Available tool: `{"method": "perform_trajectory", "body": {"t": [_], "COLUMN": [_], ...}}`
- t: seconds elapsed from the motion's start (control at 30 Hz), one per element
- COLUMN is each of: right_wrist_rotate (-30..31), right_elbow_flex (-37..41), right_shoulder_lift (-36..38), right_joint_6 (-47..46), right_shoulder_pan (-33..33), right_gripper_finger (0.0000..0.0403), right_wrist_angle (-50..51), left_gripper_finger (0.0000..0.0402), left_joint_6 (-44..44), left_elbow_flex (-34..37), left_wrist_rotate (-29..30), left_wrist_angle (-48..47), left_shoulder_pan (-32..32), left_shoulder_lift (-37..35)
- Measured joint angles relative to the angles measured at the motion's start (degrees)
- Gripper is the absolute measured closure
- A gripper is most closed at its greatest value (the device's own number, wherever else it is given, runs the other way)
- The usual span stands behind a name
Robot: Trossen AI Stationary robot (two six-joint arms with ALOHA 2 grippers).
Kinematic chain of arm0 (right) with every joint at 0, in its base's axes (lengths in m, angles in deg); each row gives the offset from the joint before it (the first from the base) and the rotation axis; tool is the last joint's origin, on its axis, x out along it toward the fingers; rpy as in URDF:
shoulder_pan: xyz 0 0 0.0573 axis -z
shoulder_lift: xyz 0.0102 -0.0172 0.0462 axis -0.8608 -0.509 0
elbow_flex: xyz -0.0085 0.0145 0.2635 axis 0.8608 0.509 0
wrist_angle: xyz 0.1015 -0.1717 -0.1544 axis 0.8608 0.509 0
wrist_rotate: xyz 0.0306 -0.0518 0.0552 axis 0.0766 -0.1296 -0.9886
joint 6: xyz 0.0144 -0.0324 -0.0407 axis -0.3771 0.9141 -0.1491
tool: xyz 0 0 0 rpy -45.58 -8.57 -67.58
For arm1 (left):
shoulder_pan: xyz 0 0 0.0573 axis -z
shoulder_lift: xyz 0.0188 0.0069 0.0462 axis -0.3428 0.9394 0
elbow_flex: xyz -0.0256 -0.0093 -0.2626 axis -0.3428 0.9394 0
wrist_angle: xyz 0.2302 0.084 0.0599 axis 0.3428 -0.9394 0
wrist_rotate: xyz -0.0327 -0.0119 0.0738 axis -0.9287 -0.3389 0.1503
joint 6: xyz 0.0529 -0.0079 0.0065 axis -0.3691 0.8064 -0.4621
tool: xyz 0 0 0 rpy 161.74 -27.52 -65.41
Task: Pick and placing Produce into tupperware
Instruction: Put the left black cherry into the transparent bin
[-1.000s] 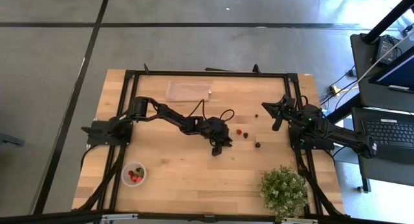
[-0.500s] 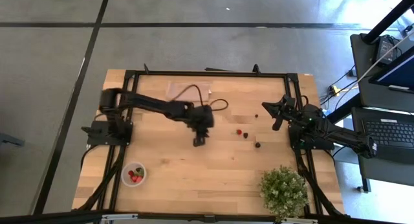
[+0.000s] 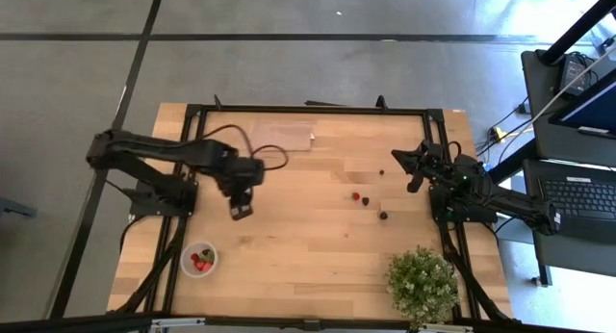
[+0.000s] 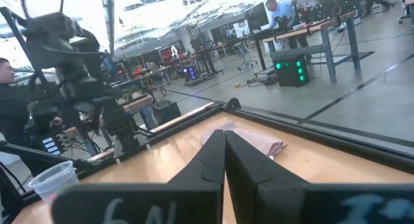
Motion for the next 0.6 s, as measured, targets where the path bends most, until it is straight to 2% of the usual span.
{"method": "perform_trajectory", "body": {"t": [0.23,0.37,0.6], "right_wrist_rotate": [-0.03,-1.40,-5.43], "right_elbow_flex": [0.01,0.00,-0.01], "right_shoulder_lift": [0.00,0.00,0.00], "right_joint_6": [-2.91,-5.83,-6.89], "right_shoulder_pan": [-0.02,-0.02,-0.02], "right_gripper_finger": [0.0389,0.0389,0.0389], "right_wrist_angle": [0.07,0.38,0.50], "left_gripper_finger": [0.0301,0.0308,0.0301], "left_joint_6": [27.97,41.28,60.96], "left_elbow_flex": [-0.04,-0.04,-0.07], "left_wrist_rotate": [-0.30,-3.05,-3.24], "left_wrist_angle": [-7.68,-9.35,-9.39], "left_shoulder_pan": [13.92,22.90,35.87], "left_shoulder_lift": [-5.98,-6.06,-4.02]}}
